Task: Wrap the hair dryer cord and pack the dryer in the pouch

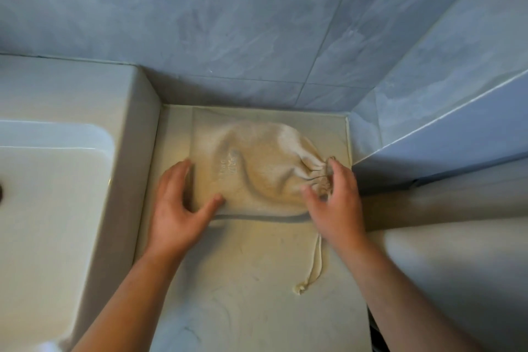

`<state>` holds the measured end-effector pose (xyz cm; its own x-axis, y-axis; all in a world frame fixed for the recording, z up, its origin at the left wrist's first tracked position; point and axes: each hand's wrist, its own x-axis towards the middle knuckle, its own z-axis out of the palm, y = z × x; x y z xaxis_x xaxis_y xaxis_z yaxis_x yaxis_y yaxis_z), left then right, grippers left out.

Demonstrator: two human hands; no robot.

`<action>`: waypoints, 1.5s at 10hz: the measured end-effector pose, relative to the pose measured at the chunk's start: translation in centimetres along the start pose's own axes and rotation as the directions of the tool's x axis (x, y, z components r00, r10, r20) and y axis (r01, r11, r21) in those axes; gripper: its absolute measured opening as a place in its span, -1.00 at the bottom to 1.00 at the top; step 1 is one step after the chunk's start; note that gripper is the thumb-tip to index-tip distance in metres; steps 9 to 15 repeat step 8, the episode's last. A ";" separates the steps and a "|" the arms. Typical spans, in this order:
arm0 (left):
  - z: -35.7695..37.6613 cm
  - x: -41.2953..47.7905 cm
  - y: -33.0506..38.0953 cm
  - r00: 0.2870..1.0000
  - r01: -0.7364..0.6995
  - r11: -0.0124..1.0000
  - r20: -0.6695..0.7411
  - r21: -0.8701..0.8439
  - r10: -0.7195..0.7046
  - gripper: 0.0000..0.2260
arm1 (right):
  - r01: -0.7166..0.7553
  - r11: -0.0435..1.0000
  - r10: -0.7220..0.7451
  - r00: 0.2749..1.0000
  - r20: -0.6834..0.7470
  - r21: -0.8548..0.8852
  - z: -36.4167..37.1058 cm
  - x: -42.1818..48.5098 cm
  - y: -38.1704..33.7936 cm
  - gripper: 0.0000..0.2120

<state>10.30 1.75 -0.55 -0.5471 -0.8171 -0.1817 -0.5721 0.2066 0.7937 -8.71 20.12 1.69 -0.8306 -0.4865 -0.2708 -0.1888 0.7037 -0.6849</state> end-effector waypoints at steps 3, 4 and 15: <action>1.1 2.4 -0.7 0.993 -0.113 0.991 0.043 0.078 0.110 -0.29 | 0.116 0.985 -0.110 0.992 0.060 -0.125 3.2 1.4 0.0 -0.40; 1.2 3.6 -0.3 0.993 -0.112 0.992 0.037 0.065 0.110 -0.29 | 0.131 0.983 -0.124 0.991 0.059 -0.128 3.3 2.7 -0.5 -0.40; -1.3 3.8 1.8 0.984 -0.153 0.979 0.111 0.135 0.139 -0.37 | 0.140 0.987 -0.133 0.988 0.085 -0.085 -0.9 3.2 -4.1 -0.38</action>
